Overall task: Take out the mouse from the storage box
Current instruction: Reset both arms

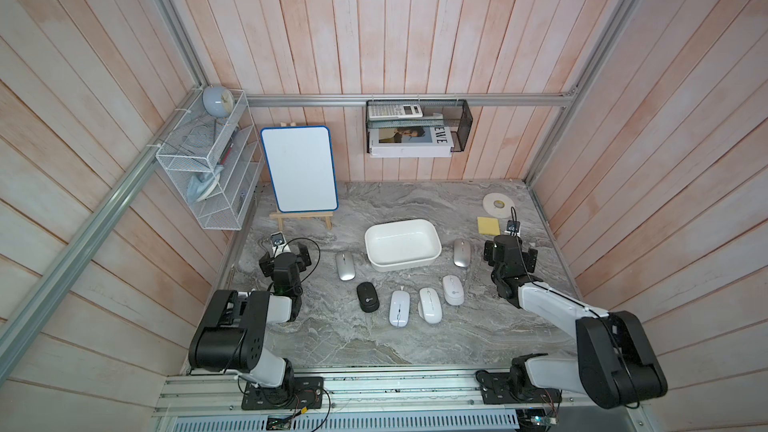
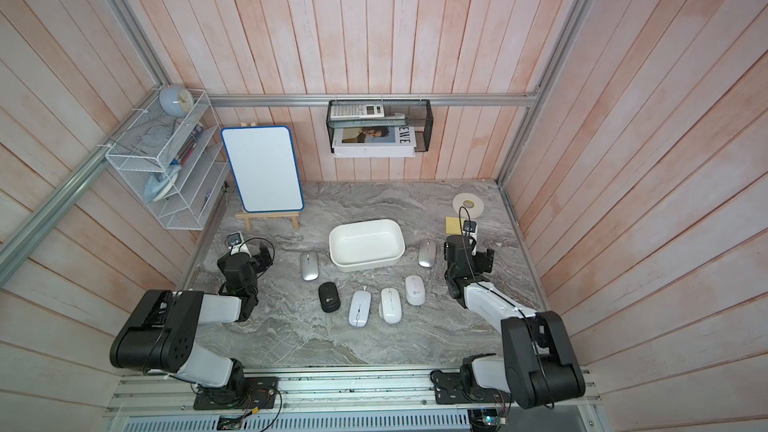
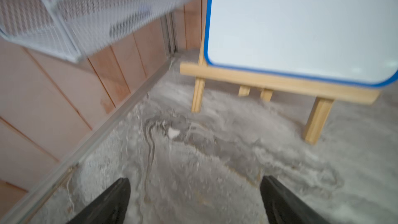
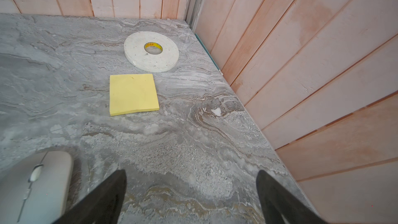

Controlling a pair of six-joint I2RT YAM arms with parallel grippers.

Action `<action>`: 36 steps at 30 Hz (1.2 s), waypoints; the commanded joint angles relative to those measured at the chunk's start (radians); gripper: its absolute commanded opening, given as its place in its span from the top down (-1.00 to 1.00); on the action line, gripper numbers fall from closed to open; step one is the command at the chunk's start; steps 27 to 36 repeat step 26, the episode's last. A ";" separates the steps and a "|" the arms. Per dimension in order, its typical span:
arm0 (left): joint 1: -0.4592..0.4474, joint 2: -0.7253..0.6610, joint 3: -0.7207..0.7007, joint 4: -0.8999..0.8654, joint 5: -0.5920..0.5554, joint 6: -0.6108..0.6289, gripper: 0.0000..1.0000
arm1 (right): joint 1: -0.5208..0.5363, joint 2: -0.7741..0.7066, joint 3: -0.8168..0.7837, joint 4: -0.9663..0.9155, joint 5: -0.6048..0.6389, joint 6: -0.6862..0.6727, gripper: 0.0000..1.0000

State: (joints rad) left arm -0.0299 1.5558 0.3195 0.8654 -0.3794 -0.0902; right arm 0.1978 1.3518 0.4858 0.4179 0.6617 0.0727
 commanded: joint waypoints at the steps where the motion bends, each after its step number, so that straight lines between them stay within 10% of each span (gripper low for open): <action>1: 0.021 0.014 0.018 0.153 0.054 -0.017 -1.00 | -0.022 0.022 -0.026 0.241 -0.039 -0.055 -0.96; 8: 0.021 0.001 0.041 0.086 0.038 -0.024 -1.00 | -0.037 0.194 -0.189 0.690 -0.129 -0.080 -0.96; 36: 0.014 0.004 0.056 0.060 0.100 0.013 -1.00 | -0.094 0.218 -0.127 0.558 -0.251 -0.039 -0.96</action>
